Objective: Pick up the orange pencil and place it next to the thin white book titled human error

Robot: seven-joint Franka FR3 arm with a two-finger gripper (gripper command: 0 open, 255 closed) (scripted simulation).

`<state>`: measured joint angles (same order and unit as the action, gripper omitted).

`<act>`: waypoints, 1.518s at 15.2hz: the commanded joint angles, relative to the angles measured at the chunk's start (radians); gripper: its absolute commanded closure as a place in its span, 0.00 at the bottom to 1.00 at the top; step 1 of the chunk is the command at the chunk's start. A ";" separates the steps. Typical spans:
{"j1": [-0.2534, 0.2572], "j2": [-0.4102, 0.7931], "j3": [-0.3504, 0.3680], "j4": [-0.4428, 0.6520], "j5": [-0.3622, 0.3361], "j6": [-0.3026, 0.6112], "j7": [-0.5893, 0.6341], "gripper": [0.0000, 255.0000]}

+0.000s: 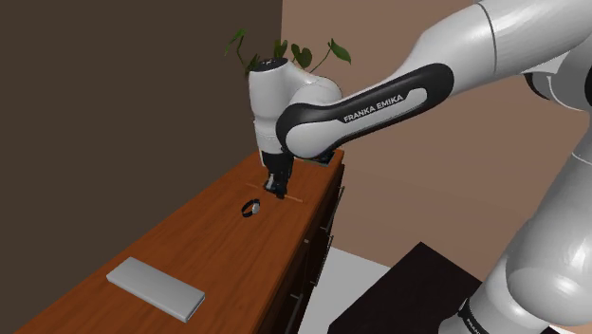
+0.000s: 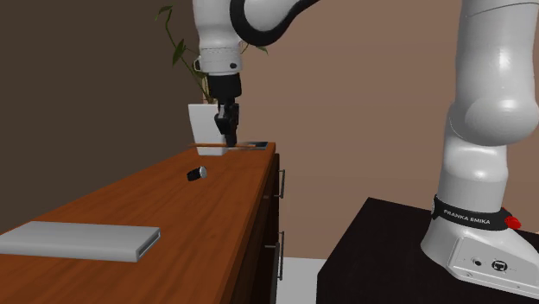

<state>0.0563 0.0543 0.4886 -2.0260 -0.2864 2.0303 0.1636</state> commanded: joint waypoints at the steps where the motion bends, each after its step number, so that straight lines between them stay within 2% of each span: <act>1: -0.028 -0.021 -0.024 -0.024 0.008 0.019 -0.054 1.00; 10: -0.140 -0.023 -0.131 -0.035 0.006 0.080 -0.263 1.00; 20: -0.256 0.064 -0.235 0.064 -0.006 0.115 -0.478 1.00; 23: -0.256 0.080 -0.237 0.042 -0.017 0.150 -0.465 1.00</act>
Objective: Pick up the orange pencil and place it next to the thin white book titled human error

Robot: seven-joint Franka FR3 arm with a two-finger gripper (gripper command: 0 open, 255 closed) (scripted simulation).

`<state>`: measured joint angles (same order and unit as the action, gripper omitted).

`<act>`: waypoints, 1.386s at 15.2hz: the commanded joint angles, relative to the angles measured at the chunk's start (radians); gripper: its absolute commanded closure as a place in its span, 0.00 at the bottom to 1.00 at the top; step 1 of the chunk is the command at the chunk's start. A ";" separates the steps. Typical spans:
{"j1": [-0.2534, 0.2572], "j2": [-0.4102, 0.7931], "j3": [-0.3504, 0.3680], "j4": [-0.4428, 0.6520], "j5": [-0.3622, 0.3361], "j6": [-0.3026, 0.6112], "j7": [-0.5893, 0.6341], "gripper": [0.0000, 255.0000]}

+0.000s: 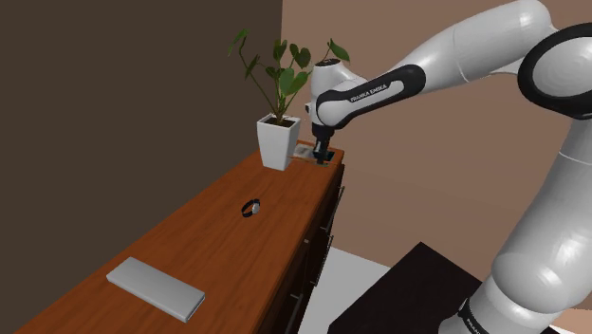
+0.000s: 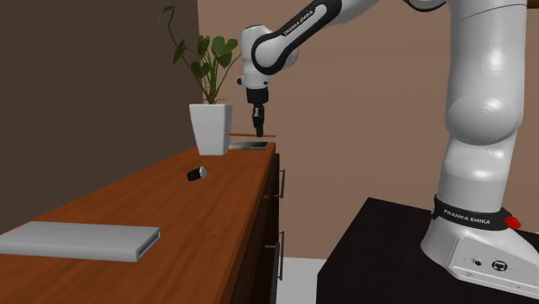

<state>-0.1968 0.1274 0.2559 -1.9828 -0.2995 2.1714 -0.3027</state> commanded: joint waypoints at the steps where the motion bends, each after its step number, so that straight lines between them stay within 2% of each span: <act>1: -0.003 0.012 -0.005 -0.008 -0.008 0.020 0.006 1.00; 11: 0.001 0.076 -0.014 -0.061 -0.055 0.128 0.055 1.00; 18: 0.001 0.076 -0.014 -0.061 -0.055 0.128 0.055 1.00; 19: 0.001 0.076 -0.014 -0.060 -0.055 0.128 0.056 0.00; 21: 0.001 0.077 -0.014 -0.056 -0.055 0.125 0.055 0.00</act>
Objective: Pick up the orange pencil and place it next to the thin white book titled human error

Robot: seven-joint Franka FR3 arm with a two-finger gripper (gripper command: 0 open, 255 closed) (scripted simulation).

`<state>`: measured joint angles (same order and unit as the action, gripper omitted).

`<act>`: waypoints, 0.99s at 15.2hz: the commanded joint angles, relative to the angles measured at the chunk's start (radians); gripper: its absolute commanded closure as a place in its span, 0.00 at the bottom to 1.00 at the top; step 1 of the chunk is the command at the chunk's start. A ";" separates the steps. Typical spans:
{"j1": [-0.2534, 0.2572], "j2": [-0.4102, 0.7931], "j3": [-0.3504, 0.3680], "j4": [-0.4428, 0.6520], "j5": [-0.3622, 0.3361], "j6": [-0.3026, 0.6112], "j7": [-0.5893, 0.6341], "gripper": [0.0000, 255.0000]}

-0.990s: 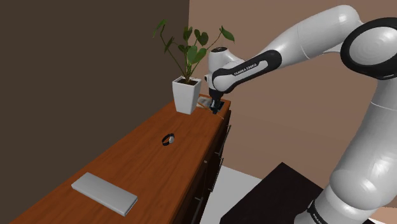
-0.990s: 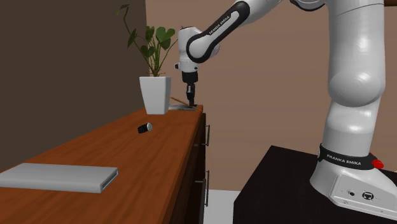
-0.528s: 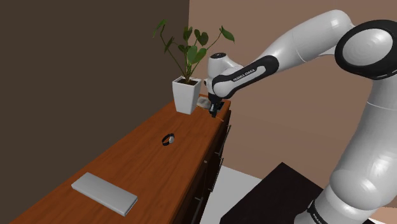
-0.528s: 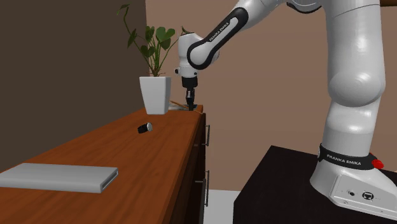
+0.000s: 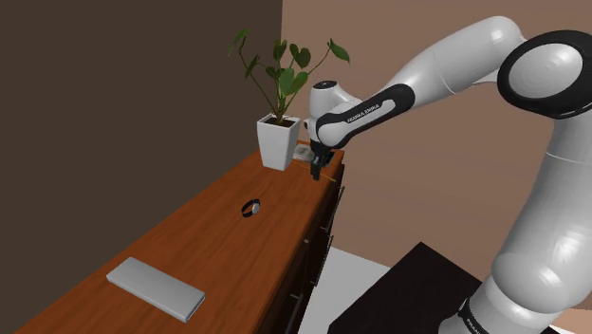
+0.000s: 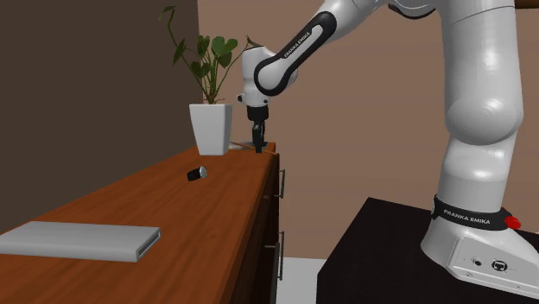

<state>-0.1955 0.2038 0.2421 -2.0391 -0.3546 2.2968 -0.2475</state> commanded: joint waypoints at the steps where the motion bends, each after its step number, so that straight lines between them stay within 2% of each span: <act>1: 0.000 0.001 0.000 0.000 0.000 0.000 0.000 0.00; 3: -0.001 -0.001 0.000 -0.004 0.000 0.003 0.000 0.00; 7: 0.005 -0.074 0.017 0.031 0.046 -0.102 -0.029 0.00; 15: 0.005 -0.074 0.017 0.031 0.046 -0.102 -0.029 0.00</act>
